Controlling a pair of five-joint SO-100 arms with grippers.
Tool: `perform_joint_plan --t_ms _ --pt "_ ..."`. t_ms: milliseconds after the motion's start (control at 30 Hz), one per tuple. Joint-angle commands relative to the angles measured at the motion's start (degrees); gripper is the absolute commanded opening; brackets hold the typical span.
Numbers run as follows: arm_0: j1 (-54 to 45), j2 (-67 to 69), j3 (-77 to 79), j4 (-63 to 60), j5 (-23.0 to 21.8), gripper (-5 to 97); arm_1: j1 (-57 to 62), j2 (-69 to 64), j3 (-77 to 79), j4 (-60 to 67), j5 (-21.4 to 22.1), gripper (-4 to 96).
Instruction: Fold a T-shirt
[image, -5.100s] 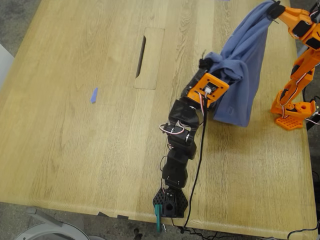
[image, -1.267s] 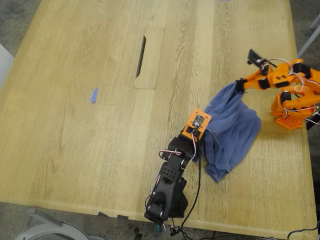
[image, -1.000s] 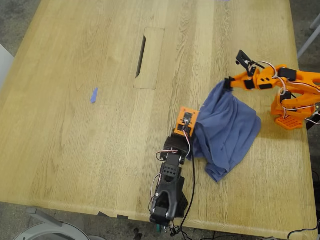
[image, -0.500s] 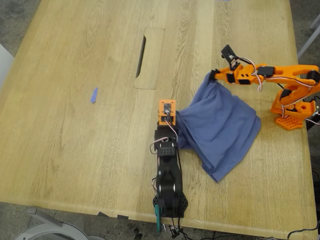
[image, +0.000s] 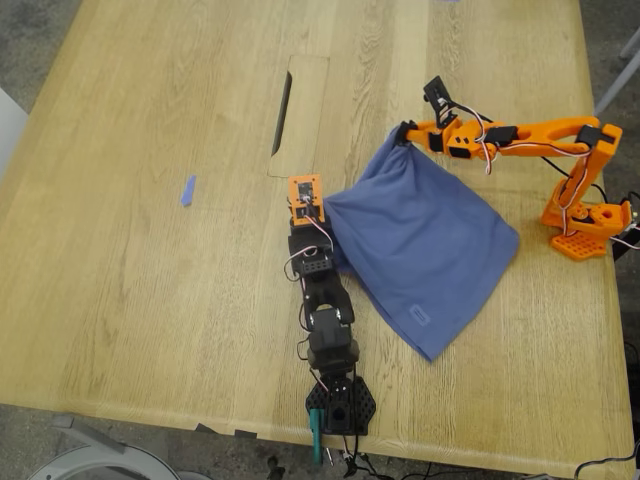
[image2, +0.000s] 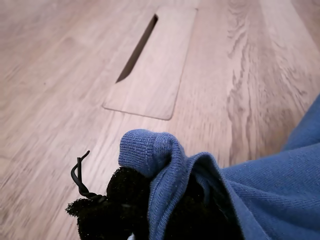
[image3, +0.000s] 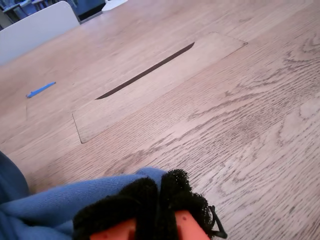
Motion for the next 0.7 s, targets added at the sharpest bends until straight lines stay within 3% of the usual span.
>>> perform_joint_plan --t_ms 0,333,667 --pt "-4.04 0.09 -9.67 -2.11 0.00 0 1.49 -1.41 -5.63 -2.90 -0.70 0.0" --pt "-6.15 -8.00 -20.74 -2.46 0.09 0 3.78 -13.54 -16.44 -12.74 -1.41 0.0" --pt "-5.71 -3.78 -24.26 9.49 0.09 0 5.10 -13.62 -14.15 -22.32 -0.70 0.0"
